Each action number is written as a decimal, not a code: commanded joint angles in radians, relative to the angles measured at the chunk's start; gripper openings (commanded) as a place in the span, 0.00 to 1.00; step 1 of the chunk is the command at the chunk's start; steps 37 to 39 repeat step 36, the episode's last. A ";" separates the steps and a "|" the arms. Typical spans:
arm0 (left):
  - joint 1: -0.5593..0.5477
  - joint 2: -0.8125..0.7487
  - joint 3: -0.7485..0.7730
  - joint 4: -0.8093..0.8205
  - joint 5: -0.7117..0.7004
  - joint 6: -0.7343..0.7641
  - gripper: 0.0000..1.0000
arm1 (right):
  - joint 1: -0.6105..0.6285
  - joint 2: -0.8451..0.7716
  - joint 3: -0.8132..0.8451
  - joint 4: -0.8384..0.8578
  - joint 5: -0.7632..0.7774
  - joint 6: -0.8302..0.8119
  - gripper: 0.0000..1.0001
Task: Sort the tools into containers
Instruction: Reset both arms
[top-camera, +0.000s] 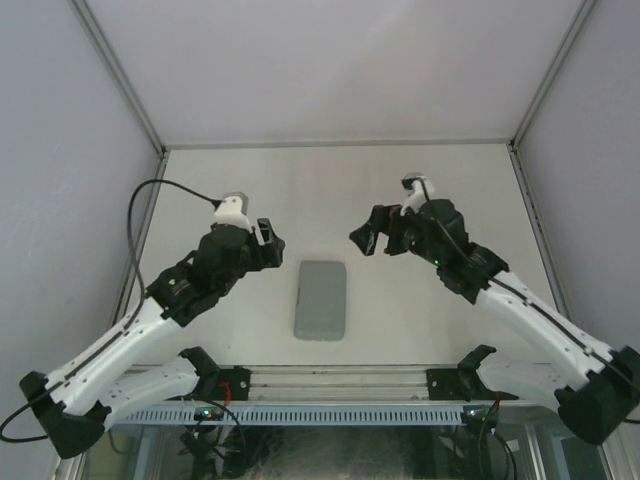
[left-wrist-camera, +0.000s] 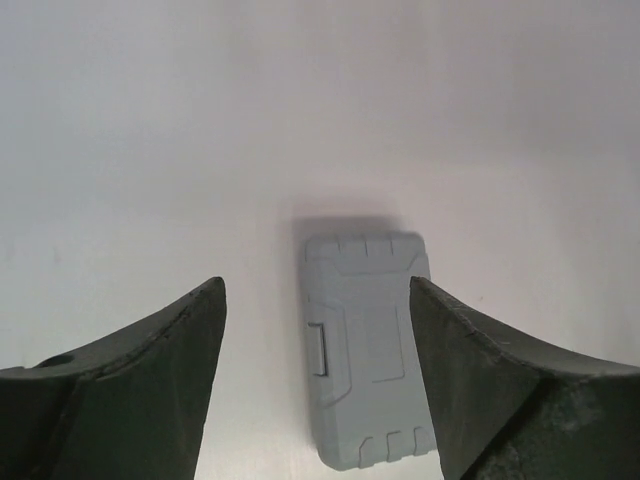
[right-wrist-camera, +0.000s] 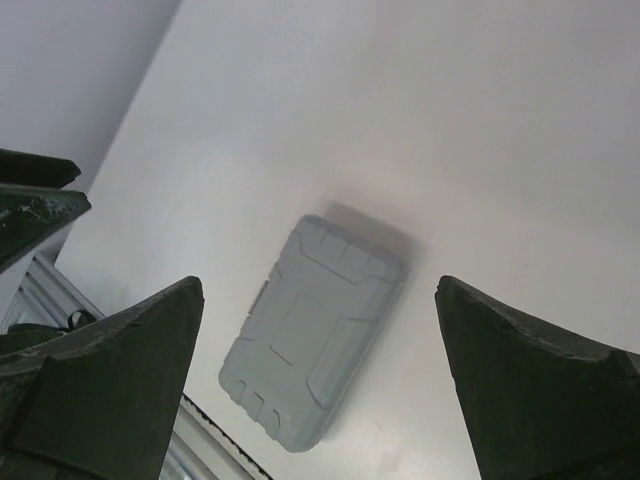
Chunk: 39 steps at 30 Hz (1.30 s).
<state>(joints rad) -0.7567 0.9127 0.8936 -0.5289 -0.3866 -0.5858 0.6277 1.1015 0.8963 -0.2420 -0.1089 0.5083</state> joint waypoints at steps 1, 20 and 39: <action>0.005 -0.132 0.066 -0.035 -0.144 0.120 0.82 | -0.011 -0.186 0.028 -0.112 0.134 -0.118 1.00; 0.005 -0.643 -0.171 -0.170 -0.358 -0.028 1.00 | -0.013 -0.856 -0.240 -0.296 0.445 -0.044 1.00; 0.005 -0.676 -0.209 -0.203 -0.393 -0.060 1.00 | -0.013 -0.907 -0.302 -0.306 0.489 -0.018 1.00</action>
